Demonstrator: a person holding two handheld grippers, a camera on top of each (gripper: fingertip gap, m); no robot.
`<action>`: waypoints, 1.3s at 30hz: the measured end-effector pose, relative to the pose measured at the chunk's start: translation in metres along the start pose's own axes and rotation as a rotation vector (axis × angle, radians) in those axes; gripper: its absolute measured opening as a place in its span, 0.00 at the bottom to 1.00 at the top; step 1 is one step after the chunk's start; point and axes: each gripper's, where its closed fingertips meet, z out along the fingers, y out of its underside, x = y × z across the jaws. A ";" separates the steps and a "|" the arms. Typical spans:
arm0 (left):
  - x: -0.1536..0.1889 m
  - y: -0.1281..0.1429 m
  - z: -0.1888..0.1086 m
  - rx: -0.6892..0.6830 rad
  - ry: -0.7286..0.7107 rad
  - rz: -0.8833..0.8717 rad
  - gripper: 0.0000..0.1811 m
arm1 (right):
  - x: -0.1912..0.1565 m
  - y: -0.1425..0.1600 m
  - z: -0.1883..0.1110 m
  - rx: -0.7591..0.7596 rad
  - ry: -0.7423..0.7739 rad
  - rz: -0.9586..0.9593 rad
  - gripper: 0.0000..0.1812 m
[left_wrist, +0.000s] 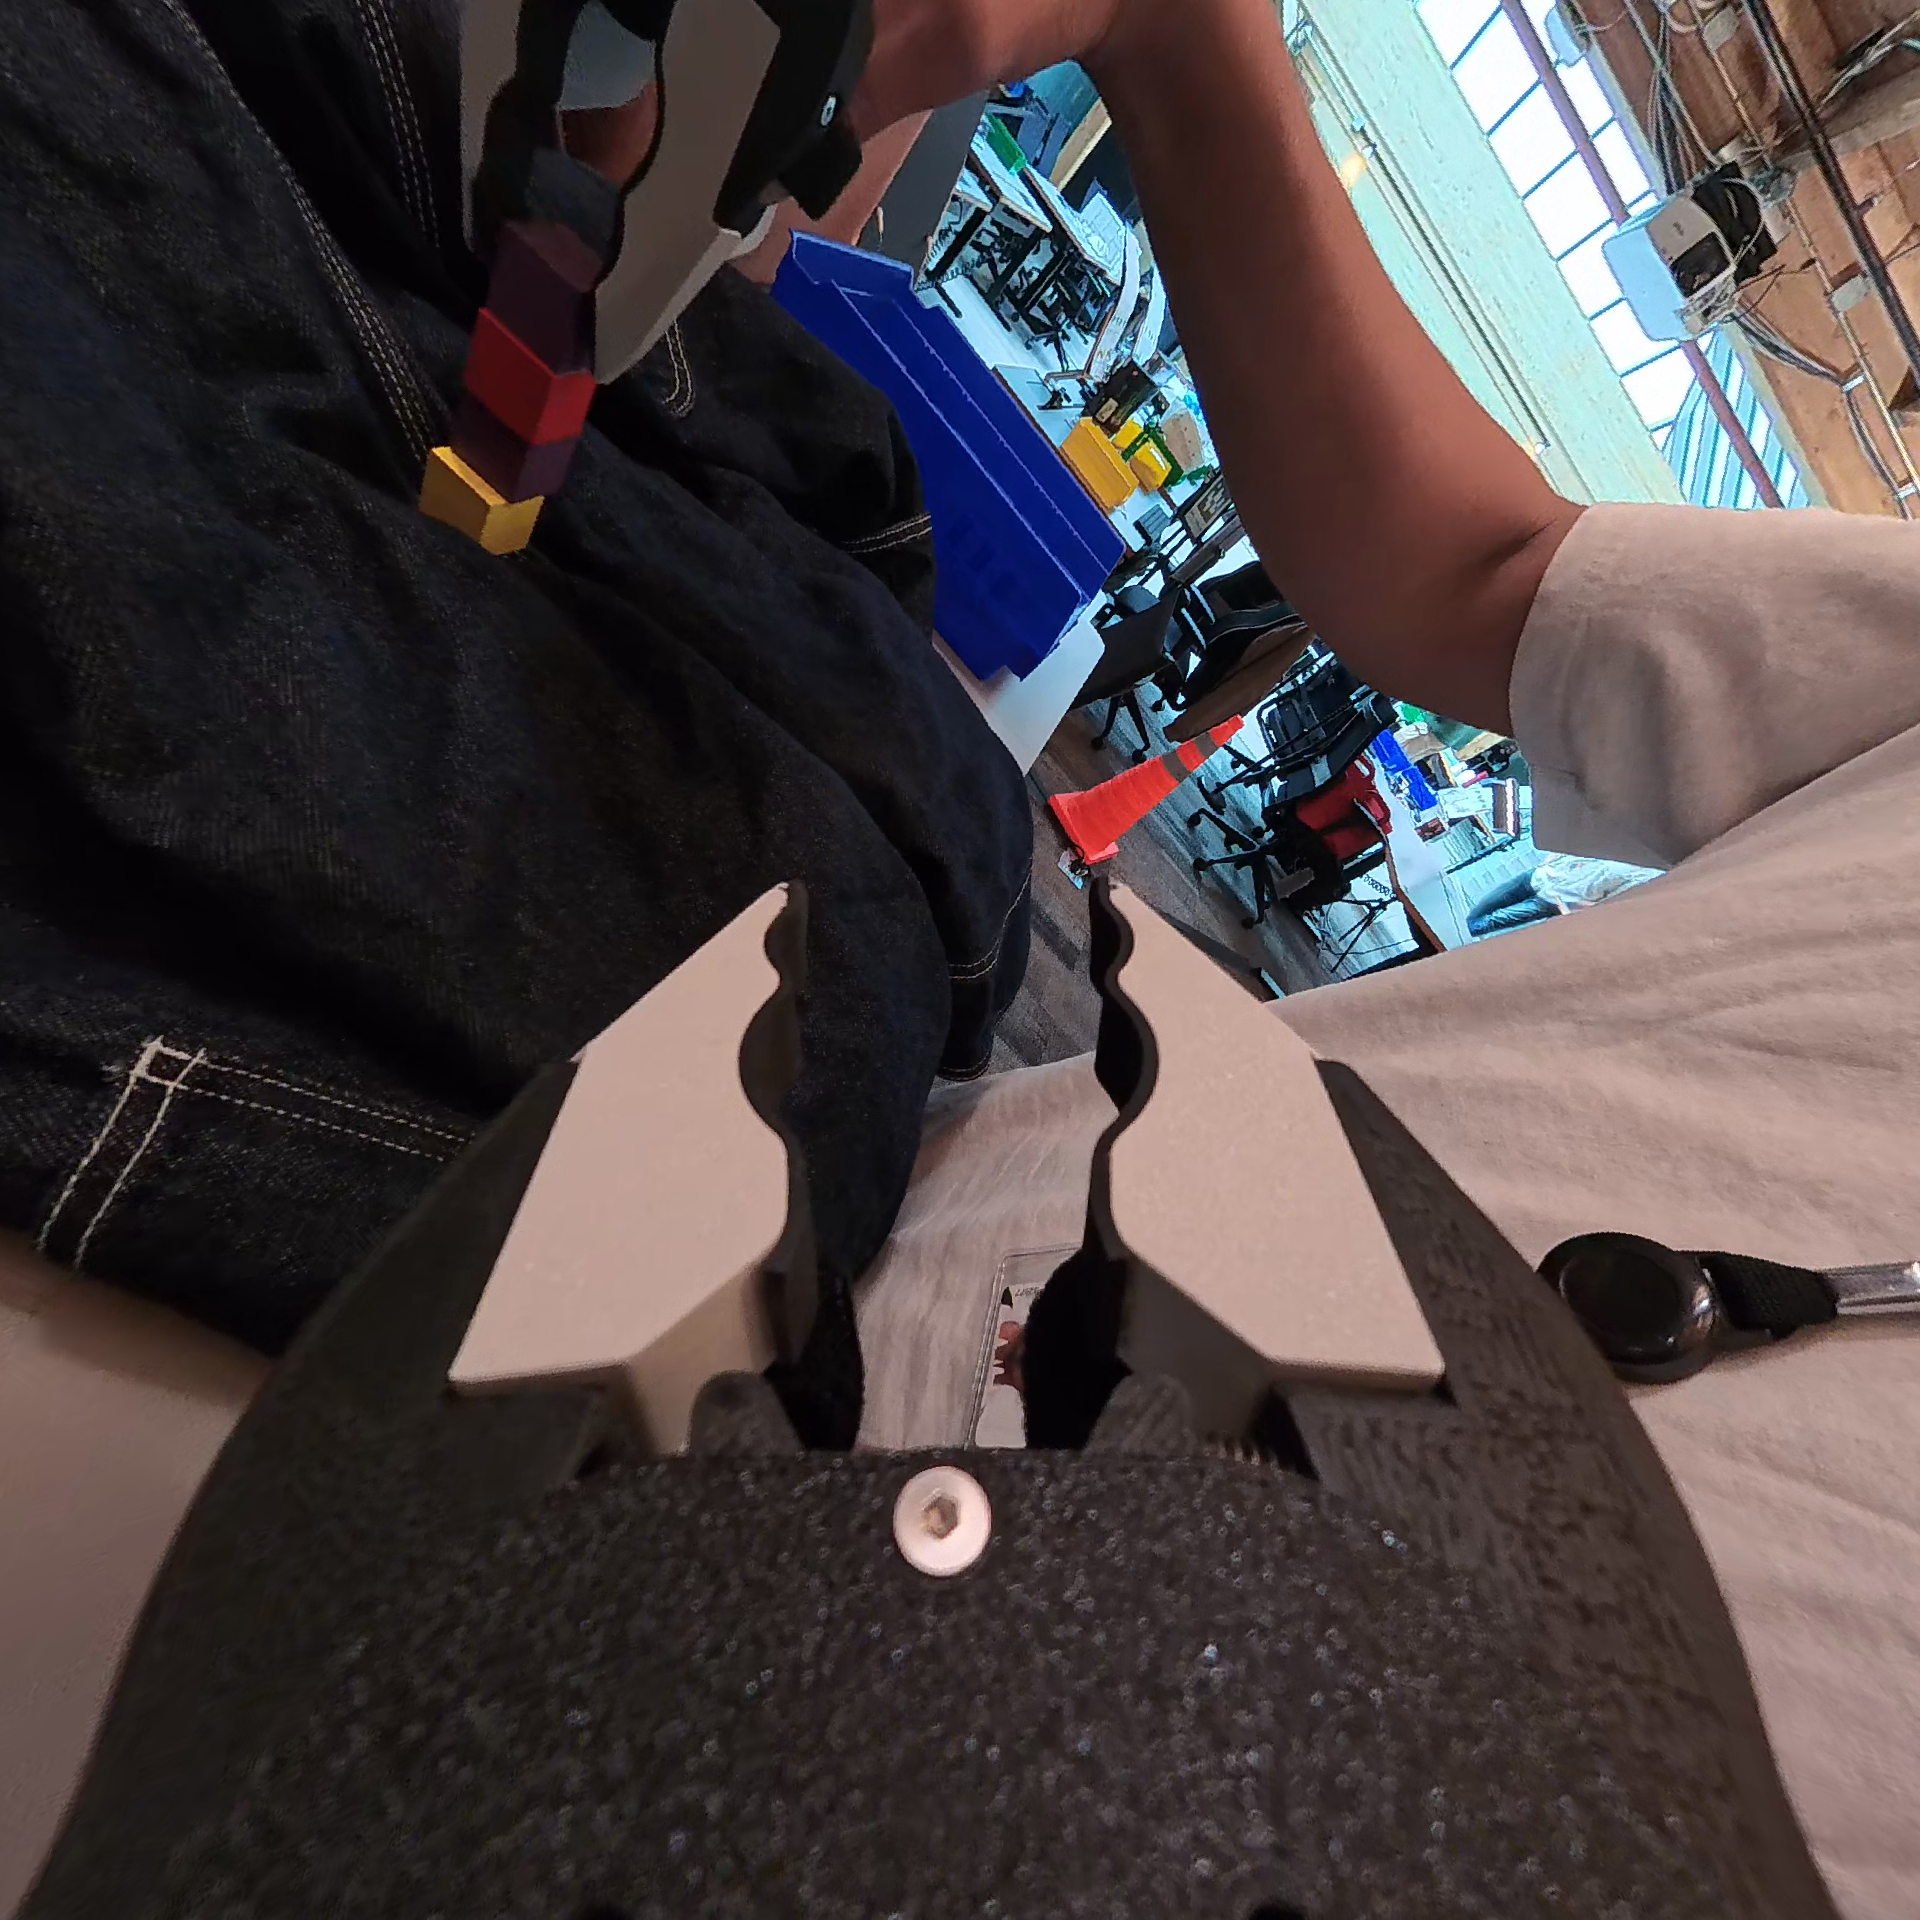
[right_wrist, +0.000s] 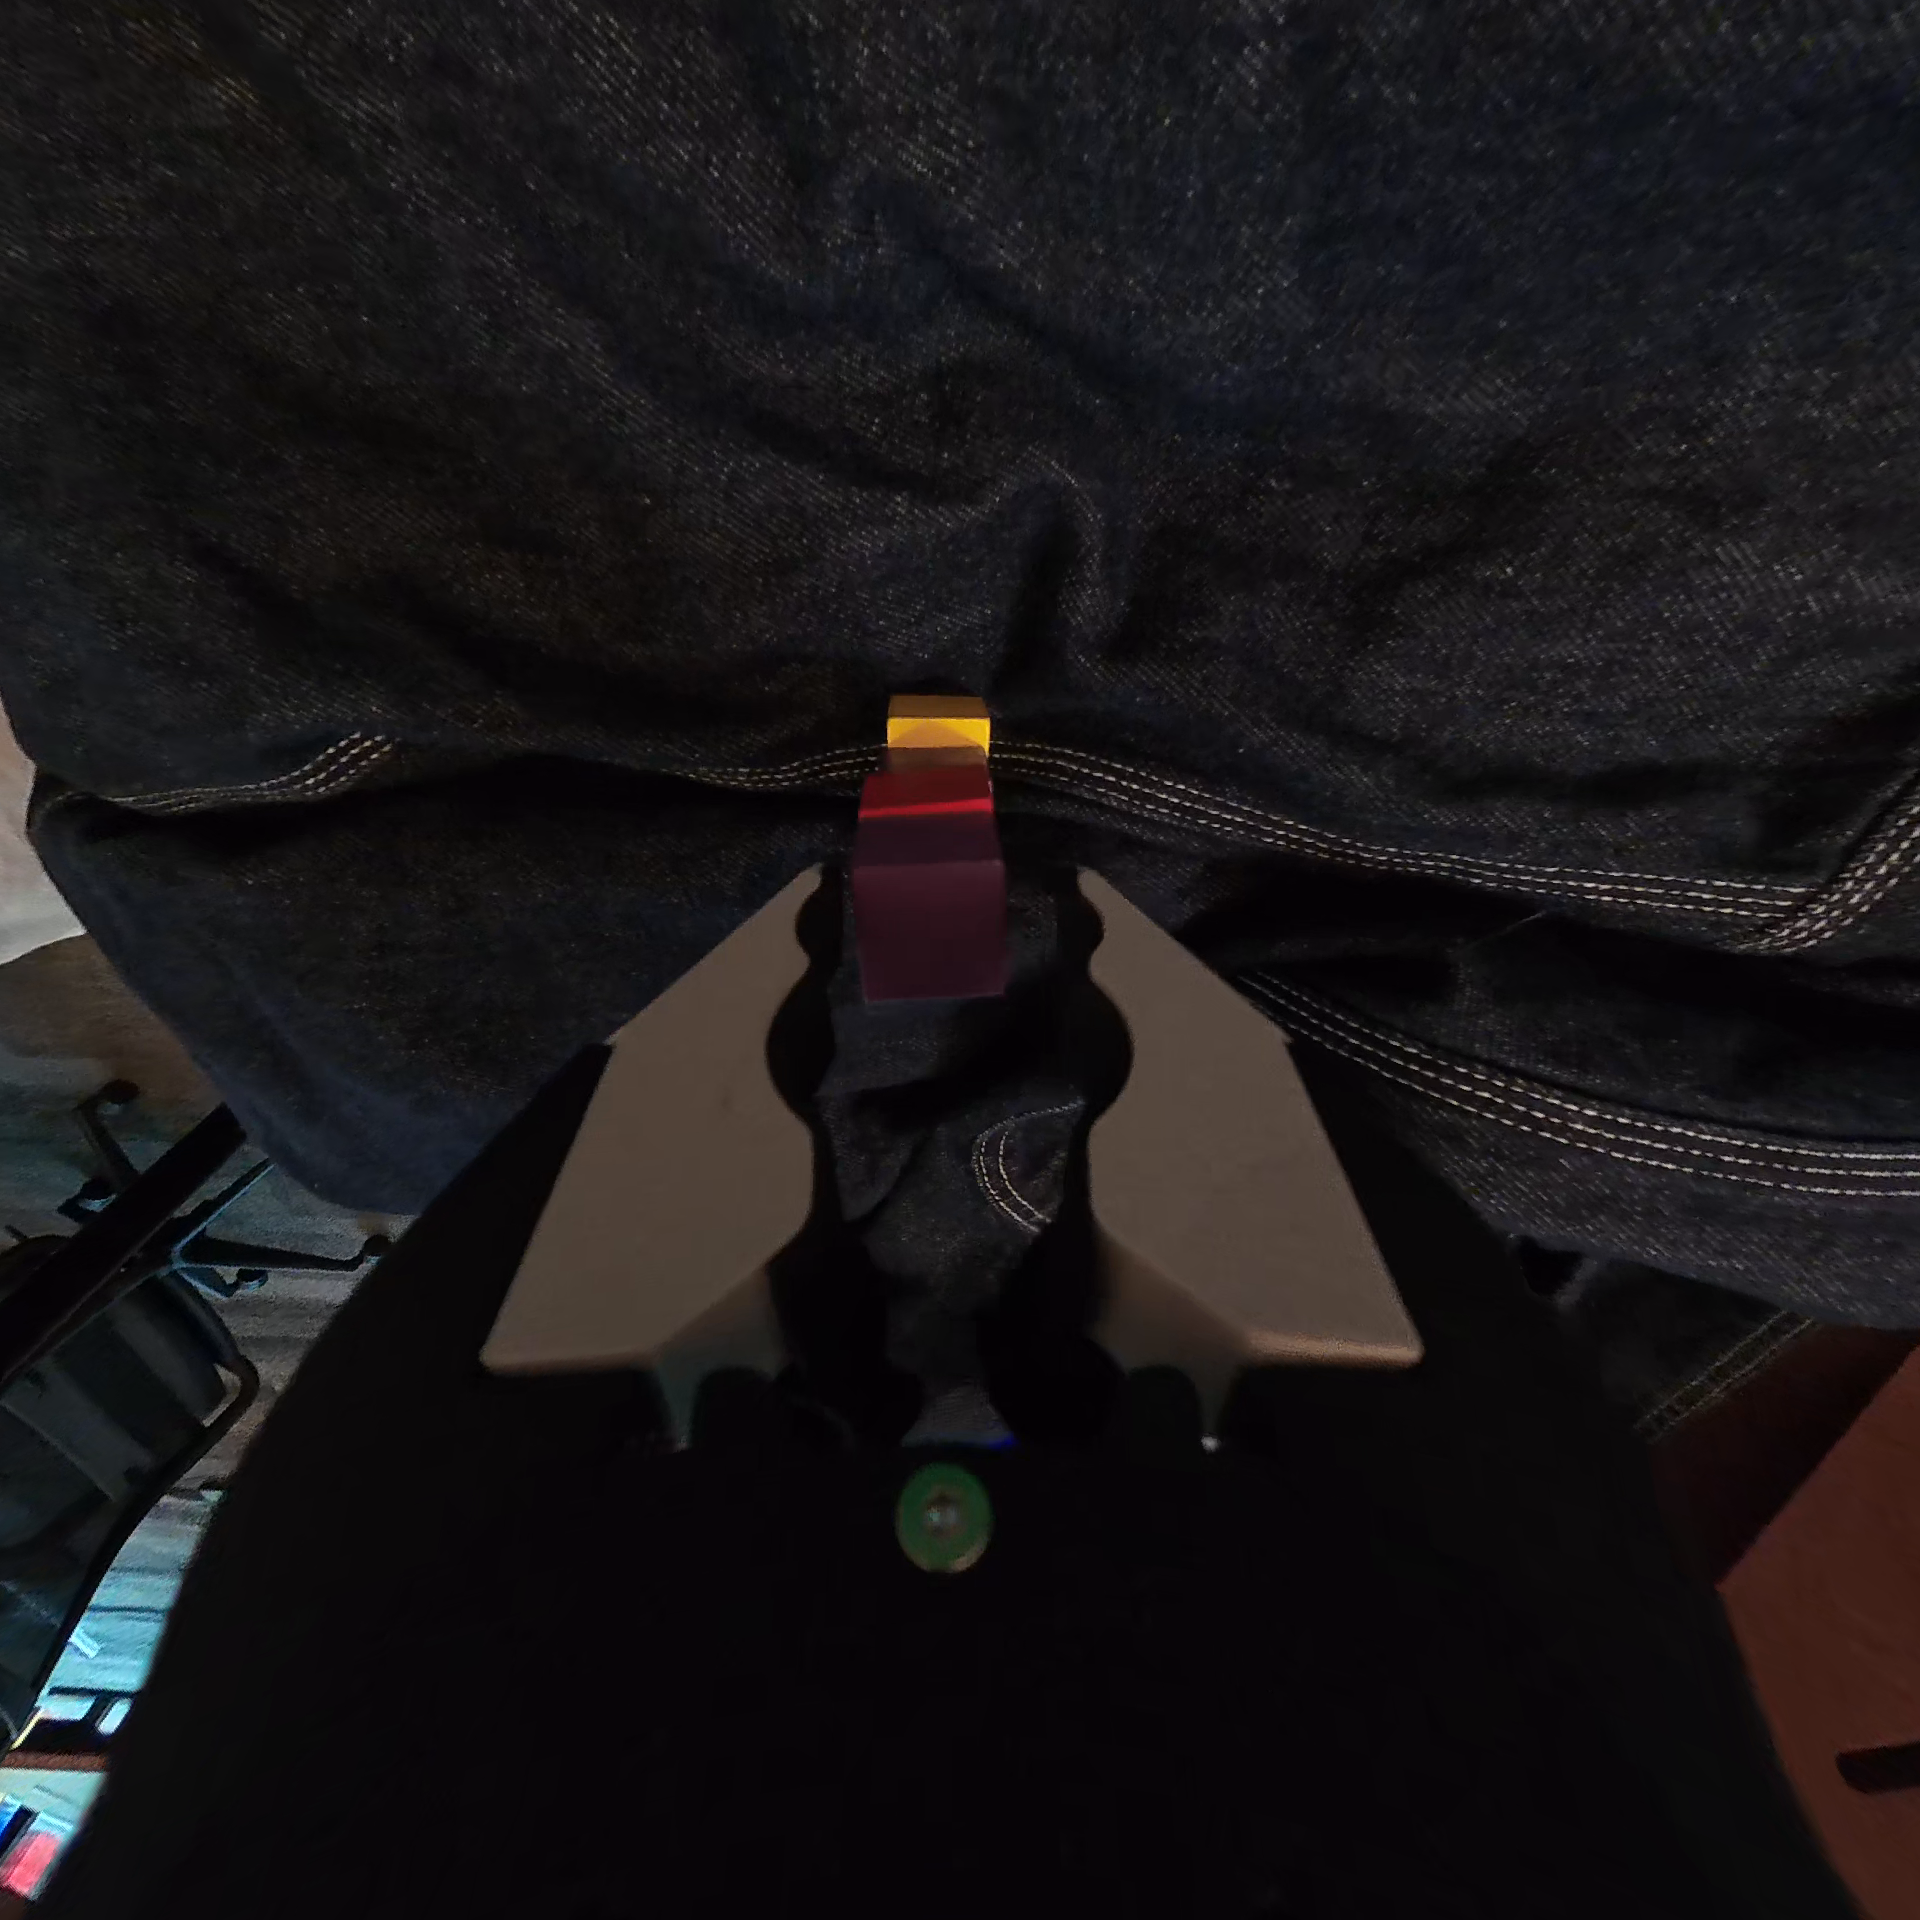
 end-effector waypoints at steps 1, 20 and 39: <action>0.000 0.000 0.000 -0.002 0.001 0.001 0.31 | 0.001 0.000 -0.001 0.003 0.006 0.000 0.24; -0.047 -0.021 -0.020 0.013 -0.604 0.440 0.31 | -0.104 0.046 -0.092 1.231 0.507 0.638 0.52; -0.003 -0.040 0.076 -0.018 -0.367 0.439 0.31 | -0.183 0.086 -0.042 1.202 0.509 0.874 0.47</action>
